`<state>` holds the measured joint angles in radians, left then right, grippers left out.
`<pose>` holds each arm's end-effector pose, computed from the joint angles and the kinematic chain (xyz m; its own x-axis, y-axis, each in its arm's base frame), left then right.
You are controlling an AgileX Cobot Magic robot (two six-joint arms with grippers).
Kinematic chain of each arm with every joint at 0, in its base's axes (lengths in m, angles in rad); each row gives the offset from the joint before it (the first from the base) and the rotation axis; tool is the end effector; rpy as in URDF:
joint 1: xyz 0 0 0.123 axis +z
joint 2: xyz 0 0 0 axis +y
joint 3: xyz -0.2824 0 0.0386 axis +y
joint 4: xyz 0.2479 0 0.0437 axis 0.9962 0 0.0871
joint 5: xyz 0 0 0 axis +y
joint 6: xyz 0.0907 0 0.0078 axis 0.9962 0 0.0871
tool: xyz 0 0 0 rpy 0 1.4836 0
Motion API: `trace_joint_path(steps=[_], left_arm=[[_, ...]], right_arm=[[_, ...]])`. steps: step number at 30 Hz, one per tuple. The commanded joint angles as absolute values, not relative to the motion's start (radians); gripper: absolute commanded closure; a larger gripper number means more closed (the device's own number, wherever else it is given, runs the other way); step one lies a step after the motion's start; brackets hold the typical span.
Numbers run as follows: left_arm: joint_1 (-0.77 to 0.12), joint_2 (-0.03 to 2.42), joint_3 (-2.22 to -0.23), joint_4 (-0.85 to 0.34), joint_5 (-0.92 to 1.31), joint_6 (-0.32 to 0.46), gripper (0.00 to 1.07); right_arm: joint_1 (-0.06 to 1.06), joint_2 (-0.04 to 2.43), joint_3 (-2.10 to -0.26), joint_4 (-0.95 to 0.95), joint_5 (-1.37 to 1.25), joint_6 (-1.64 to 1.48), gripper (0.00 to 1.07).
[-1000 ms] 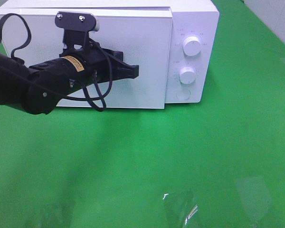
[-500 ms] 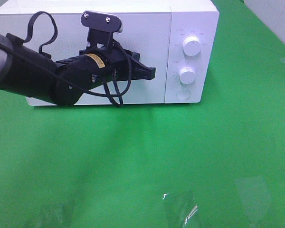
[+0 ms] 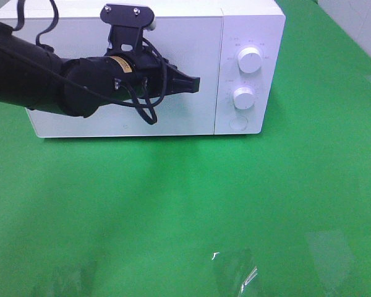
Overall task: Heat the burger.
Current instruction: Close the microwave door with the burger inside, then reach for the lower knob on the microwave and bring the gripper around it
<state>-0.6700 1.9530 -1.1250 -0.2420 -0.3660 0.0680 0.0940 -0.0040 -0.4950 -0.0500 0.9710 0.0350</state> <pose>0.3380 -0.2578 0.1834 -0.3782 0.0990 -0.9204 0.5030 0.8567 -0.1146 -0.0012 -0.0039 0.2833 -0.3736 -0.0284 -0.9272 -0.0532 0.9985 -0.0092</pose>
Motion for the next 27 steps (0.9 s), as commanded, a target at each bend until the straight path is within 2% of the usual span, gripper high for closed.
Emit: trace_joint_path(steps=[1, 5, 6, 7, 8, 9, 10, 12, 13, 14, 27], left_arm=[[-0.702, 1.914, -1.110, -0.252, -0.299, 0.067, 1.07], [-0.723, 1.884, -1.104, -0.252, -0.194, 0.067, 1.07], [-0.729, 1.866, -1.104, -0.252, -0.101, 0.067, 1.03], [-0.729, 1.848, -1.104, -0.252, -0.010, 0.067, 0.90], [-0.729, 1.848, -1.104, -0.252, -0.010, 0.067, 0.90], [-0.729, 1.839, -1.104, -0.252, 0.039, 0.067, 0.78], [-0.729, 1.839, -1.104, -0.252, 0.039, 0.067, 0.78], [-0.729, 1.810, -1.104, -0.251, 0.202, 0.067, 0.15], [-0.729, 1.810, -1.104, -0.251, 0.202, 0.067, 0.15], [-0.729, 1.800, -1.105, -0.255, 0.289, 0.064, 0.06], [-0.729, 1.677, -1.105, -0.224, 0.744, 0.067, 0.09]], right_arm=[[0.086, -0.031, -0.491, -0.049, 0.961, 0.044, 0.34], [0.086, -0.031, -0.491, -0.049, 0.961, 0.044, 0.34], [0.086, -0.031, -0.491, -0.049, 0.961, 0.044, 0.34], [0.086, -0.031, -0.491, -0.049, 0.961, 0.044, 0.34], [0.086, -0.031, -0.491, -0.049, 0.961, 0.044, 0.34], [0.086, -0.031, -0.491, -0.049, 0.961, 0.044, 0.34], [0.086, -0.031, -0.491, -0.049, 0.961, 0.044, 0.34], [0.086, -0.031, -0.491, -0.049, 0.961, 0.044, 0.34], [0.086, -0.031, -0.491, -0.049, 0.961, 0.044, 0.34], [0.086, -0.031, -0.491, -0.049, 0.961, 0.044, 0.34], [0.086, -0.031, -0.491, -0.049, 0.961, 0.044, 0.34]])
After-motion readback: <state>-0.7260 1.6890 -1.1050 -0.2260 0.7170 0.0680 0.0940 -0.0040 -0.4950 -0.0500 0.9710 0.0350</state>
